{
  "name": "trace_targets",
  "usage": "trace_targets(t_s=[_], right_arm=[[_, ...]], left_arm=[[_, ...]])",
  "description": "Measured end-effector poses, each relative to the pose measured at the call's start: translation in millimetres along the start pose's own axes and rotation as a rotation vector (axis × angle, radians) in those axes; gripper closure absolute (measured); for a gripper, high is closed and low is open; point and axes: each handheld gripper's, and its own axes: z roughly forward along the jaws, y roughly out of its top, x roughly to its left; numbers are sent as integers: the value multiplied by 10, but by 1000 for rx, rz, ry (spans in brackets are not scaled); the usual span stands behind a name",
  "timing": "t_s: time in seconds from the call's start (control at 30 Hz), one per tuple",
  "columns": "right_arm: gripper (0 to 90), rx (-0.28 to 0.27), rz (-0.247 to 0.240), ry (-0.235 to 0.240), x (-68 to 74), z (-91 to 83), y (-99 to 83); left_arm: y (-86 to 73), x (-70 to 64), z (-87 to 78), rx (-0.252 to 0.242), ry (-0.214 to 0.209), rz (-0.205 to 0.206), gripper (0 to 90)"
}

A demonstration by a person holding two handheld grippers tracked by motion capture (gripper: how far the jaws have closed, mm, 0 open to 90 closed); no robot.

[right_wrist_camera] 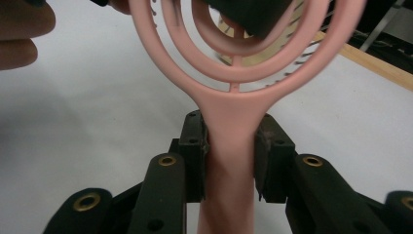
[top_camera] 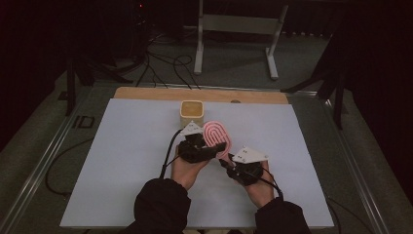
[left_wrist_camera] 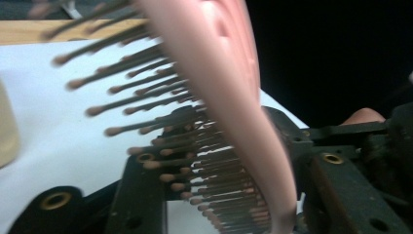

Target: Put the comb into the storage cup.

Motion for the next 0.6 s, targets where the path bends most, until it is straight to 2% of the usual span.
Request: trace_targets(t_s=[0.23,0.4,0.6], right_arm=[[683,-4,-1,4,5,12,-3],[668,-11,-9,5,3,5,2],[575,-12,-8,10,1,21,-1]], left_arm=[[23,-54,-4,4,-14,6,637],[25,-21,-18,-6,-45,-33,642],[40,-26,-45,-18,-52,-22,643]])
